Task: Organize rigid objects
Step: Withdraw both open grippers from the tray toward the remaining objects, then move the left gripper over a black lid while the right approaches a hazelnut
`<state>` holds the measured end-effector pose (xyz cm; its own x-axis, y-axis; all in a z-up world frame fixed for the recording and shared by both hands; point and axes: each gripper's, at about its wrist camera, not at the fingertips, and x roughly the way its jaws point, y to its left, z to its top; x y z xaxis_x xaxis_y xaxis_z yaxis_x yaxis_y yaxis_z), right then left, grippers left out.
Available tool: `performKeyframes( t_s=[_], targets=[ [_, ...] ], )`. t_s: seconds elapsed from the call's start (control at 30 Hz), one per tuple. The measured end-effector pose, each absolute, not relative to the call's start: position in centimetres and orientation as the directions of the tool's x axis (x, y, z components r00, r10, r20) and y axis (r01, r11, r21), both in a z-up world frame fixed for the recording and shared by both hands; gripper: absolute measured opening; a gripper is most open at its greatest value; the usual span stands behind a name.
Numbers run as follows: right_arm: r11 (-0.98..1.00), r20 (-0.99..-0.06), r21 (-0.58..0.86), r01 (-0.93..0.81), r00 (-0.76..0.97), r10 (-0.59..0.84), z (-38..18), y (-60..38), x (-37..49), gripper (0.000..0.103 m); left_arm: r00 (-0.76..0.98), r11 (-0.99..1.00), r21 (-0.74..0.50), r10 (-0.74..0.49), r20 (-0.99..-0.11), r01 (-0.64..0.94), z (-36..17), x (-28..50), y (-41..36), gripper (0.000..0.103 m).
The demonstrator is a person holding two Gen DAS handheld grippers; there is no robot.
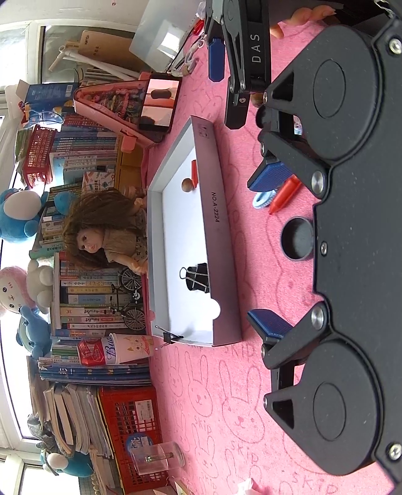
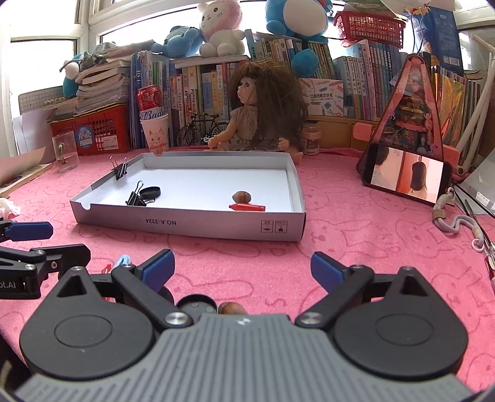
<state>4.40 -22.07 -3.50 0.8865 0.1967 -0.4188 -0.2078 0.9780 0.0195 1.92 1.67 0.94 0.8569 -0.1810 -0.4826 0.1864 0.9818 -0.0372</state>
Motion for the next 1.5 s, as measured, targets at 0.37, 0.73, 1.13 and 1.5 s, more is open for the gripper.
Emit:
performKeyframes(
  t_s=[0.37, 0.73, 1.13, 1.5],
  targets=[
    [0.980, -0.415, 0.004, -0.200, 0.891, 0.184, -4.3, -22.7, 2.8, 0.099, 0.846, 0.981, -0.051, -0.186, -0.499, 0.186, 0.2, 0.6, 2.5, 0.075],
    [0.973, -0.401, -0.011, -0.231, 0.892, 0.207, -5.0, -22.3, 1.5, 0.088, 0.821, 0.975, -0.086, -0.218, -0.528, 0.204, -0.4, -0.1, 2.5, 0.048],
    [0.981, -0.341, -0.030, -0.192, 0.924, 0.170, -4.8, -22.6, 0.6, 0.048, 0.818, 0.976, -0.088, -0.214, -0.534, 0.197, -0.5, 0.5, 2.3, 0.044],
    [0.977, -0.381, -0.046, -0.209, 0.908, 0.176, -5.8, -22.0, 1.0, 0.041, 0.825, 0.981, -0.039, -0.180, -0.536, 0.188, -1.1, 0.7, 1.4, 0.039]
  ],
)
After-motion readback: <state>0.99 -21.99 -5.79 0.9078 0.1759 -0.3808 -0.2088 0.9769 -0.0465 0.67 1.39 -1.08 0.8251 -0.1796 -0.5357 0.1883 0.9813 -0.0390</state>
